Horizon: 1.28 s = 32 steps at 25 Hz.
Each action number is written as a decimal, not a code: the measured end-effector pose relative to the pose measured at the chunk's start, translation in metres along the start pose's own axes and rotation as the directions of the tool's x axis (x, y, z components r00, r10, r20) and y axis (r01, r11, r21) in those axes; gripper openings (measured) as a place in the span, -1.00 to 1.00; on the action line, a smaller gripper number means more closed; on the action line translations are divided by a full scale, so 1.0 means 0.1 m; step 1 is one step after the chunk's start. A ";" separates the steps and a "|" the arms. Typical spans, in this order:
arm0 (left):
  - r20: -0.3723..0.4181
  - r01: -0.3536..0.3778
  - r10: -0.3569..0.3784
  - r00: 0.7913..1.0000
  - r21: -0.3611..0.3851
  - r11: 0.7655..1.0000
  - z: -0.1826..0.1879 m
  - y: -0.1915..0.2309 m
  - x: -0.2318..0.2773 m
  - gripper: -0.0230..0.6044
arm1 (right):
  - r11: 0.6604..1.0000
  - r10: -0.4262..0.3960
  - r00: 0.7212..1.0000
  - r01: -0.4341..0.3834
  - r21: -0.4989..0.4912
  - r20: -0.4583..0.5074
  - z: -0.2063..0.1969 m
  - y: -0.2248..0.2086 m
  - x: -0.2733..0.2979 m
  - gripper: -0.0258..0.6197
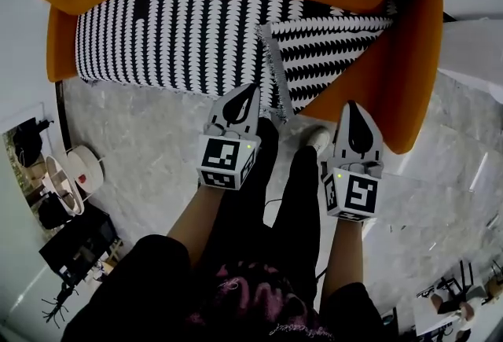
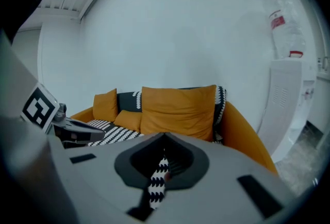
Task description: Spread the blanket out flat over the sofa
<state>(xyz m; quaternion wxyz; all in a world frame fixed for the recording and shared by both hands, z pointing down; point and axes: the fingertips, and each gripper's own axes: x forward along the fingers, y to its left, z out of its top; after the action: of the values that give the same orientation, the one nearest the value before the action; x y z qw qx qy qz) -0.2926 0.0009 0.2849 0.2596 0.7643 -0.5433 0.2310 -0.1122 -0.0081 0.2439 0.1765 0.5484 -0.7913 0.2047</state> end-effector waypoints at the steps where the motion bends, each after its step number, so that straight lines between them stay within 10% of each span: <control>1: -0.005 0.009 -0.009 1.000 0.012 1.000 0.00 0.00 0.02 -0.89 | 1.000 0.002 1.000 -0.002 -0.003 -0.002 0.01 -0.01 0.01 -0.86; 32: -0.385 0.203 -0.035 0.922 0.405 0.891 -0.90 1.16 2.38 -0.34 | 0.997 -0.037 0.995 0.043 0.070 -0.092 -1.03 -0.12 0.36 -0.86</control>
<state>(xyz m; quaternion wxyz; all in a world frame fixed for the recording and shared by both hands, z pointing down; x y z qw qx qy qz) -0.3374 -0.1420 0.5207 0.1921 0.7782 -0.3705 0.4693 -0.1068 0.0132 0.3516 0.1965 0.5602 -0.7634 0.2543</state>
